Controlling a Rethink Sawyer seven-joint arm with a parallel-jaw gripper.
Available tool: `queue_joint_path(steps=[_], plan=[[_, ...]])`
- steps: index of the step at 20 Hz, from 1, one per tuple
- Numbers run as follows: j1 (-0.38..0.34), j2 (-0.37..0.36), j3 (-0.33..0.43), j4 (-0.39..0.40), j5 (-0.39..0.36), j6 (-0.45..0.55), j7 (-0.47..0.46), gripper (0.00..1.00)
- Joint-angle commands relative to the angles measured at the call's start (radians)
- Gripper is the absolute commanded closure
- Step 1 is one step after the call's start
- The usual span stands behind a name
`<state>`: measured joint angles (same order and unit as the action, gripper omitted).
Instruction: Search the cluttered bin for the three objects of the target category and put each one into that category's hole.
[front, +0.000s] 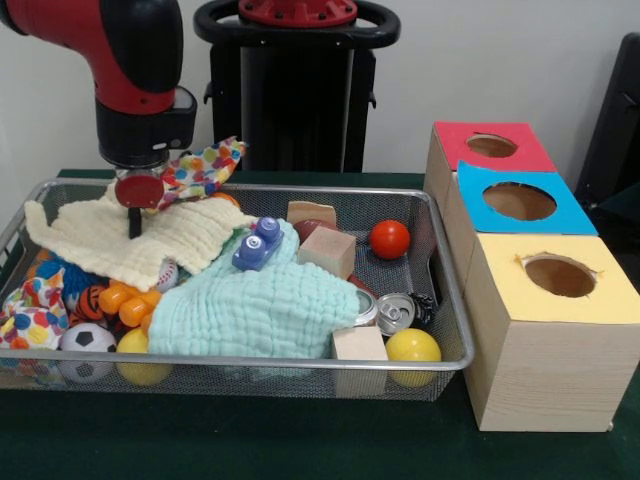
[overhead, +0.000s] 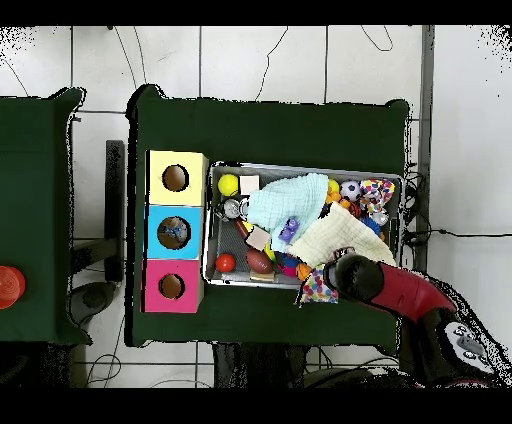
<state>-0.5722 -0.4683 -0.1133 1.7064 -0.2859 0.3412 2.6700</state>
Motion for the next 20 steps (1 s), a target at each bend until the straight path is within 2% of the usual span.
queue_joint_path(steps=[1, 10, 13, 17, 20], plan=[[-0.030, 0.056, 0.066, -0.038, -0.012, -0.001, -0.027, 1.00], [-0.006, 0.053, 0.062, -0.039, 0.016, 0.052, -0.007, 1.00], [0.022, 0.058, 0.040, -0.054, 0.004, 0.021, 0.010, 1.00], [0.042, -0.014, 0.035, -0.035, 0.005, 0.056, -0.001, 1.00], [0.073, -0.157, 0.034, 0.017, 0.014, 0.174, -0.049, 1.00]])
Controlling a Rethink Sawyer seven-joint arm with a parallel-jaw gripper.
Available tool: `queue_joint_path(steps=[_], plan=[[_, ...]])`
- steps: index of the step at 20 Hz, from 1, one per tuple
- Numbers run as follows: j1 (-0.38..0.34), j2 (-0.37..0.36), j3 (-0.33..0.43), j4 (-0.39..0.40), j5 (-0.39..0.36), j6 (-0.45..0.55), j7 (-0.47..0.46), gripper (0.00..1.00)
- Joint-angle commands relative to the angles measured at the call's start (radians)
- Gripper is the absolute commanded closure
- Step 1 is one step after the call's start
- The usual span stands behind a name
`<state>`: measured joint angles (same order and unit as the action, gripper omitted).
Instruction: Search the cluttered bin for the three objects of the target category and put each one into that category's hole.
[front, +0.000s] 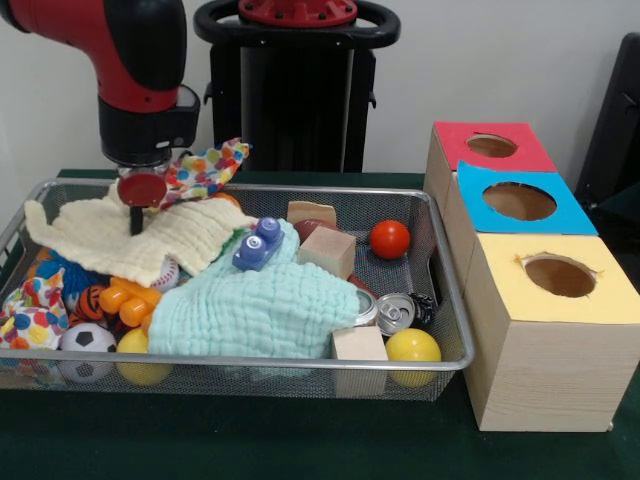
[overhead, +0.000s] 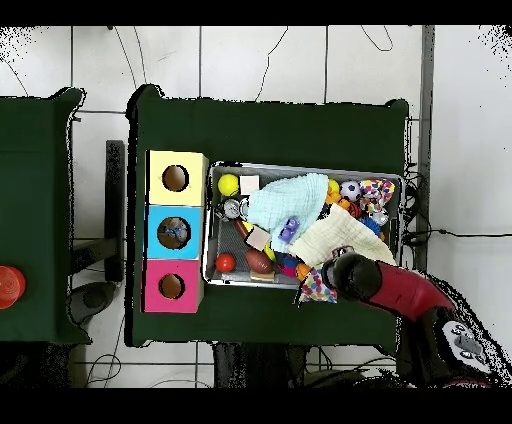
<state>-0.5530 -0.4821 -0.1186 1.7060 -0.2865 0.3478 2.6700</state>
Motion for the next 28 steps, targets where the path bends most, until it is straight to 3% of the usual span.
queue_joint_path(steps=[1, 6, 12, 17, 22, 28], plan=[[0.041, -0.173, 0.042, 0.032, 0.012, 0.178, -0.068, 1.00], [0.052, -0.317, 0.054, 0.088, 0.059, 0.340, -0.083, 1.00], [0.089, -0.398, 0.052, 0.116, 0.110, 0.433, -0.023, 1.00], [0.140, -0.382, 0.062, 0.133, 0.163, 0.406, 0.073, 1.00], [0.227, -0.361, 0.051, 0.111, 0.266, 0.420, 0.198, 1.00], [0.264, -0.358, 0.018, 0.120, 0.348, 0.397, 0.206, 1.00]])
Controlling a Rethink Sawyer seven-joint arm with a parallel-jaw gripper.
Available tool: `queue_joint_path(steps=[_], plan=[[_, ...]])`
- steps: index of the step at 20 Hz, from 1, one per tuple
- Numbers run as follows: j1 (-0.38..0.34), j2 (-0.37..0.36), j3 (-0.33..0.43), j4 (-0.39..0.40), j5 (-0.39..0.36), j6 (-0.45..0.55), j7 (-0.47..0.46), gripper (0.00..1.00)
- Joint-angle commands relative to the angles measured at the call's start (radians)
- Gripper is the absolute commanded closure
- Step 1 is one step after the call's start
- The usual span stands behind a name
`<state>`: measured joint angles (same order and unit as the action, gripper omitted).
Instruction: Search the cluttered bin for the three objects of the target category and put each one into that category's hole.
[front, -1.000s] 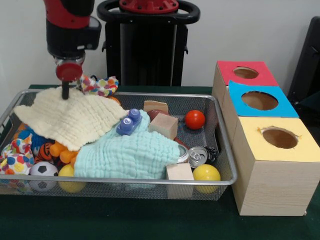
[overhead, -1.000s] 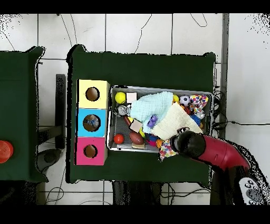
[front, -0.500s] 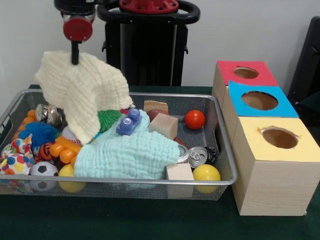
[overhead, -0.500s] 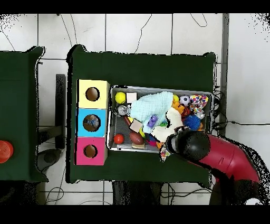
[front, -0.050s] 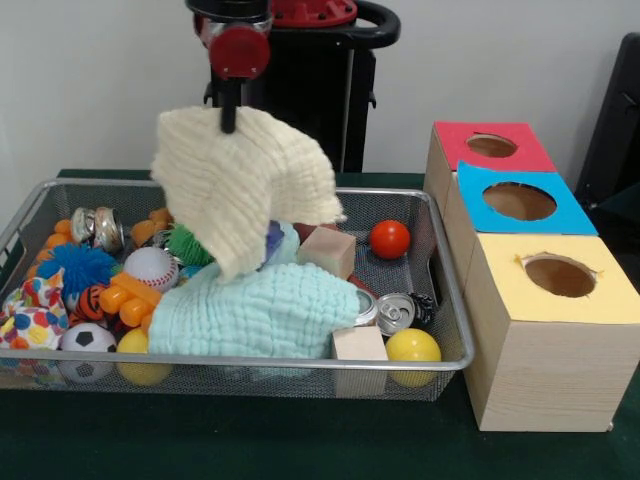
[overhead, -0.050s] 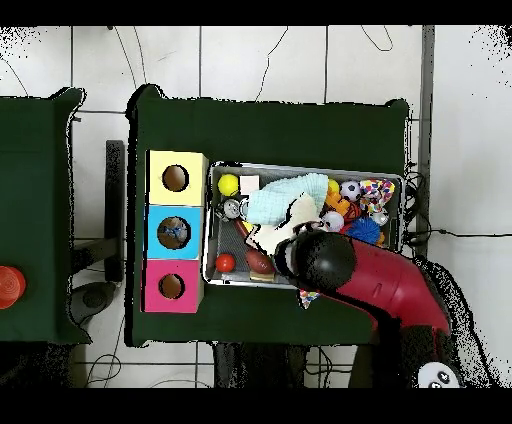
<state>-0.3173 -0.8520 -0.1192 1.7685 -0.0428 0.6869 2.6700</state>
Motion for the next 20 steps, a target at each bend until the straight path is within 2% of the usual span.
queue_joint_path(steps=[1, 5, 7, 10, 12, 14, 20], plan=[[0.031, 0.010, 0.018, 0.066, 0.122, 0.050, 0.204, 1.00], [0.042, 0.017, 0.025, 0.072, 0.197, 0.039, 0.209, 1.00], [0.044, 0.066, 0.017, 0.071, 0.187, -0.022, 0.190, 1.00], [0.006, 0.156, 0.021, 0.091, 0.142, -0.171, 0.119, 1.00], [0.004, 0.201, 0.003, 0.073, 0.100, -0.212, 0.099, 1.00], [-0.010, 0.238, 0.009, 0.071, 0.090, -0.263, 0.082, 1.00], [0.039, 0.346, -0.052, -0.012, 0.073, -0.278, 0.084, 1.00]])
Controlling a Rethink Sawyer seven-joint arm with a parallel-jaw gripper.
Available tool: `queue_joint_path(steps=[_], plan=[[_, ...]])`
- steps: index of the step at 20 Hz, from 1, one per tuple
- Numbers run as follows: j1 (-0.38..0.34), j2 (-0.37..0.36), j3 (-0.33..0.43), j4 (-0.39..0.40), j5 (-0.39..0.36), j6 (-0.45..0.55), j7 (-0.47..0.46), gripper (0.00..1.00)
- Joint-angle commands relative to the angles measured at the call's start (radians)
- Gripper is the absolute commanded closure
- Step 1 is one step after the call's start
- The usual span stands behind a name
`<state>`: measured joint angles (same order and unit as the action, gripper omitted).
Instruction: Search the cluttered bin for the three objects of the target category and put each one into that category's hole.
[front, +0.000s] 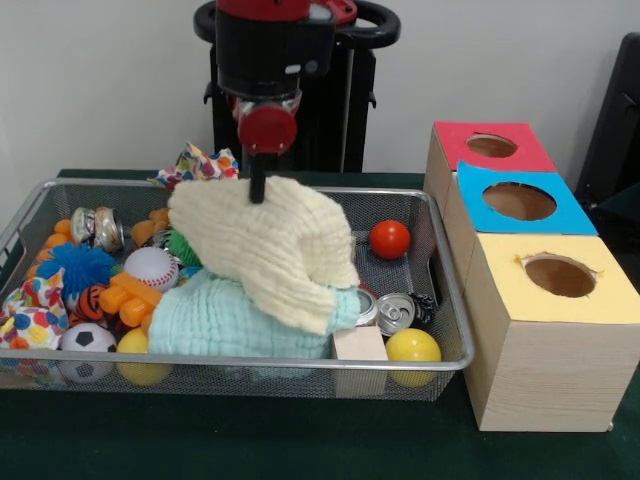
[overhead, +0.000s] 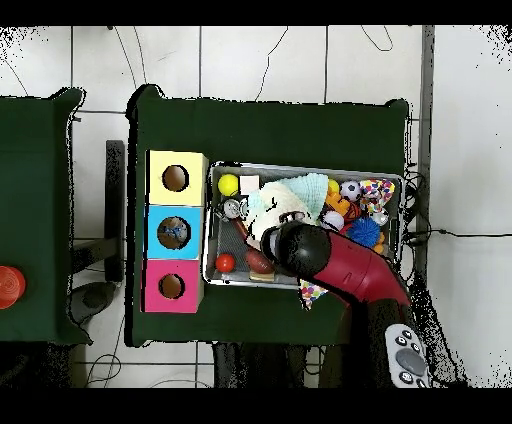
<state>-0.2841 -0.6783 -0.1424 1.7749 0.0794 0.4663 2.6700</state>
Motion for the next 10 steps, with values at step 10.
queue_joint_path(steps=[10], plan=[[0.031, 0.190, -0.052, 0.020, -0.044, -0.094, 0.061, 1.00]])
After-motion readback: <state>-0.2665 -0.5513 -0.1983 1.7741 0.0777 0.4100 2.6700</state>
